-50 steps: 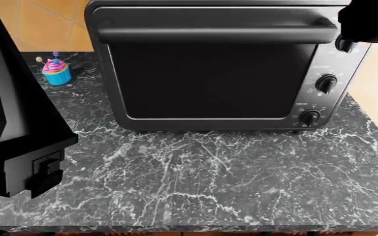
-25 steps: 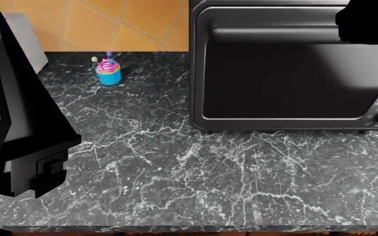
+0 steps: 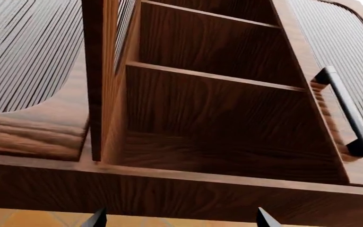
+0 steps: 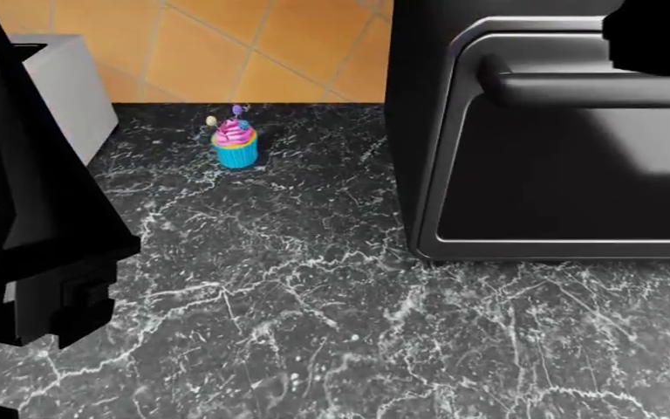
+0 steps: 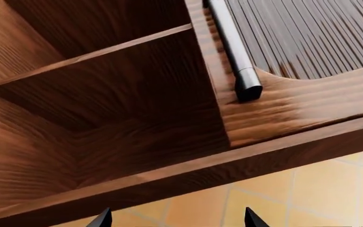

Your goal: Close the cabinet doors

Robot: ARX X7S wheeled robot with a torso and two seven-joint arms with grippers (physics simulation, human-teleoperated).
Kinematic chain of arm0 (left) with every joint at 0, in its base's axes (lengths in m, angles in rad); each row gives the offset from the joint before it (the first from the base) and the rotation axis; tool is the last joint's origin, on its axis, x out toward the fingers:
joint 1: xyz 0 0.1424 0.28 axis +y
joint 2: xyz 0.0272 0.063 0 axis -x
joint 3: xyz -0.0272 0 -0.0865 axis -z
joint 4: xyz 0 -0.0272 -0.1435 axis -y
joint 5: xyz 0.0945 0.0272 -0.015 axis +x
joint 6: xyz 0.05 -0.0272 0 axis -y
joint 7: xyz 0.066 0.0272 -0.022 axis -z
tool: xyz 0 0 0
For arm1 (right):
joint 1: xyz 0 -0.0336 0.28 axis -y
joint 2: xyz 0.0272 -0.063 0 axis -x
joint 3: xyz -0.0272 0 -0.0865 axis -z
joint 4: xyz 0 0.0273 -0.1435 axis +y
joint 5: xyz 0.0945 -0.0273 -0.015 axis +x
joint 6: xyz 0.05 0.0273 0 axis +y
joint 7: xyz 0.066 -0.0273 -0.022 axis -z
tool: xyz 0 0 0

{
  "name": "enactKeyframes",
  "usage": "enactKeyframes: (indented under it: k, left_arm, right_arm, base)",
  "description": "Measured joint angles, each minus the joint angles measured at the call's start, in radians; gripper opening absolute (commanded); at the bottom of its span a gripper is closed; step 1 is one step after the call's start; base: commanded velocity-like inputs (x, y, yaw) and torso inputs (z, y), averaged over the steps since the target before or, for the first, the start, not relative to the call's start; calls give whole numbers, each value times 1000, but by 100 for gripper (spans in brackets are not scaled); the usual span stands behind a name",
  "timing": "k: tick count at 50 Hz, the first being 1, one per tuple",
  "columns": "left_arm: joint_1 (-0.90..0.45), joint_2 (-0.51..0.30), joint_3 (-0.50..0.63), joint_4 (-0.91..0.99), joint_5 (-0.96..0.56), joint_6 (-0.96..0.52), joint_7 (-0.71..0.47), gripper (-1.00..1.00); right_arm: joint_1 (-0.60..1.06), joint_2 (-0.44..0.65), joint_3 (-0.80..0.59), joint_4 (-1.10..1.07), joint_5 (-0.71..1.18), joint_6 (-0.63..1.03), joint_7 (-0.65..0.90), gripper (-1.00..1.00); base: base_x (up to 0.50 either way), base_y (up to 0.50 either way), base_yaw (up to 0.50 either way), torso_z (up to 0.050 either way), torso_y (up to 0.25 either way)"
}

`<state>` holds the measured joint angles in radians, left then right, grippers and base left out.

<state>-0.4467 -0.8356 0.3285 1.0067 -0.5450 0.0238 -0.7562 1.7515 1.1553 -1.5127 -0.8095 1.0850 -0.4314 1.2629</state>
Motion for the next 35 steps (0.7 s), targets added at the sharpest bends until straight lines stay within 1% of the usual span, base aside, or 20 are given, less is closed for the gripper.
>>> enactKeyframes:
  k: [8,12,17,27,31,35]
  left_arm:
    - [-5,-9,-3,3,-7,-1,-12,100]
    - [-13,-45,-52,4,-70,4,-50,100]
    - [3,-130,-152,-2,-166,22,-96,100]
    - [92,-297,-415,-86,-336,57,-133,100]
    - [118,-345,-528,-113,-401,51,-132,100]
    - [142,-373,-640,-135,-462,34,-125,100]
  right_arm:
    - [-8,-1,7,1,-2,-9,3,100]
    - [-11,-1,9,2,-2,-10,6,100]
    - [-15,-2,13,2,-6,-12,10,100]
    - [-24,-3,23,4,-17,-17,25,100]
    - [-27,-4,26,4,-20,-19,31,100]
    - [-30,-4,29,5,-23,-20,37,100]
  base:
    - [0,0,0,0,0]
    - [0,0,0,0,0]
    - [0,0,0,0,0]
    - [0,0,0,0,0]
    - [0,0,0,0,0]
    - [0,0,0,0,0]
